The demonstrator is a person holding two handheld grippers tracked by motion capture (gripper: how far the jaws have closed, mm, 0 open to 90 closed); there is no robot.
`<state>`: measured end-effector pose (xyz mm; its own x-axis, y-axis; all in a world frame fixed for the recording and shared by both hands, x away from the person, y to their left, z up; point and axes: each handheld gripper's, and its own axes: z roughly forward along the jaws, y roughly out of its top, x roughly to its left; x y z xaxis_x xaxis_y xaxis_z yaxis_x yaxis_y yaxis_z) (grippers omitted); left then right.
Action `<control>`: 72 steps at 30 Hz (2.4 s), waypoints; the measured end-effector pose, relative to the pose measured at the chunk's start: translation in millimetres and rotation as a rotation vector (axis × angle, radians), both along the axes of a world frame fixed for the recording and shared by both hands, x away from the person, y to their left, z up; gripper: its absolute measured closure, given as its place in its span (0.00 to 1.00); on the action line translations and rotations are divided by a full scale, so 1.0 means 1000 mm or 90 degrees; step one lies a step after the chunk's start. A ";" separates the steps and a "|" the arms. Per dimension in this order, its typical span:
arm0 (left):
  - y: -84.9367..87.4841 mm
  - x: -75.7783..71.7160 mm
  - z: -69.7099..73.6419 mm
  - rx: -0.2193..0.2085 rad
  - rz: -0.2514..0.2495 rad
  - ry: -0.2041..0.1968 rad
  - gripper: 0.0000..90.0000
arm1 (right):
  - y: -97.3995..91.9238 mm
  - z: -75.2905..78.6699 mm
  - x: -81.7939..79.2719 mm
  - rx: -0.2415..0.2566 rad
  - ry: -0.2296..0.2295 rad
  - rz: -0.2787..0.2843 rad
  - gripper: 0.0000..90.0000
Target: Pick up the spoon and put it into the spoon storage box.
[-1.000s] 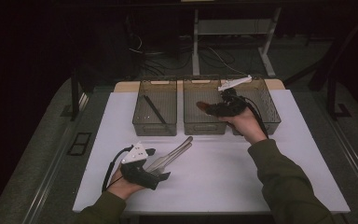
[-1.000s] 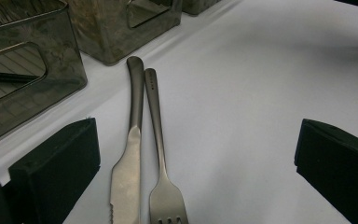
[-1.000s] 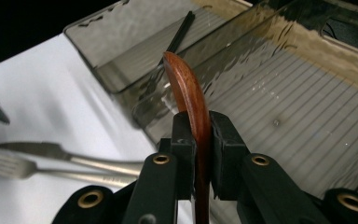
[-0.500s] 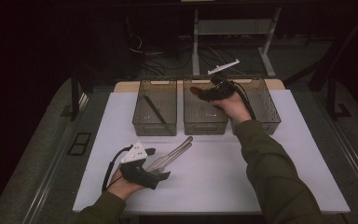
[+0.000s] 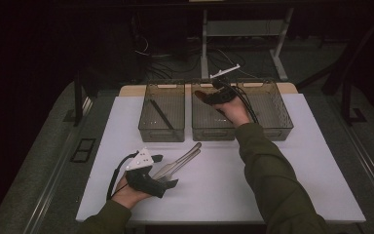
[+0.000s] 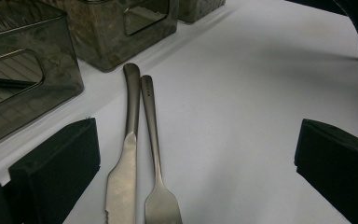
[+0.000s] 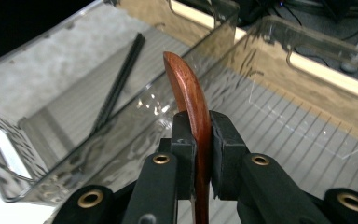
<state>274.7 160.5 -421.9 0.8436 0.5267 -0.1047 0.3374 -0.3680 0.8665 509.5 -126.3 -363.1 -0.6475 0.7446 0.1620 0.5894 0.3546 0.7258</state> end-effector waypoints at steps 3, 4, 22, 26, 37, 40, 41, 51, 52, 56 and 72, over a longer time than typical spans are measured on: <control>0.000 0.000 0.000 0.001 -0.001 0.001 0.00 | 0.002 -0.006 0.001 -0.002 0.009 -0.003 0.90; 0.000 0.000 0.000 0.001 -0.001 0.001 0.00 | 0.002 -0.008 0.001 -0.007 0.010 -0.001 0.90; -0.001 -0.001 -0.001 0.004 0.000 0.000 0.00 | -0.001 -0.017 -0.009 -0.019 0.017 -0.008 0.59; 0.000 -0.001 -0.001 0.005 0.000 0.000 0.00 | -0.011 -0.013 -0.017 0.016 0.018 0.009 0.54; -0.001 0.001 -0.001 0.009 0.000 -0.002 0.00 | -0.036 0.001 -0.044 0.053 -0.008 0.049 0.49; -0.001 0.000 -0.001 0.011 0.003 -0.003 0.00 | -0.041 0.003 -0.054 0.067 -0.014 0.054 0.49; -0.001 -0.001 -0.001 0.008 0.006 0.000 0.00 | -0.042 0.003 -0.058 0.070 -0.016 0.060 0.49; 0.001 0.000 -0.001 0.009 0.013 0.001 0.00 | -0.058 0.005 -0.092 0.080 -0.034 0.103 0.43; 0.001 0.000 -0.001 0.007 0.013 0.002 0.00 | -0.060 0.005 -0.095 0.082 -0.039 0.105 0.42; 0.003 0.001 -0.002 0.002 0.014 0.005 0.00 | -0.068 0.006 -0.108 0.090 -0.045 0.110 0.42; 0.003 0.004 -0.002 -0.003 0.016 0.008 0.00 | -0.108 -0.005 -0.154 0.101 -0.056 0.115 0.41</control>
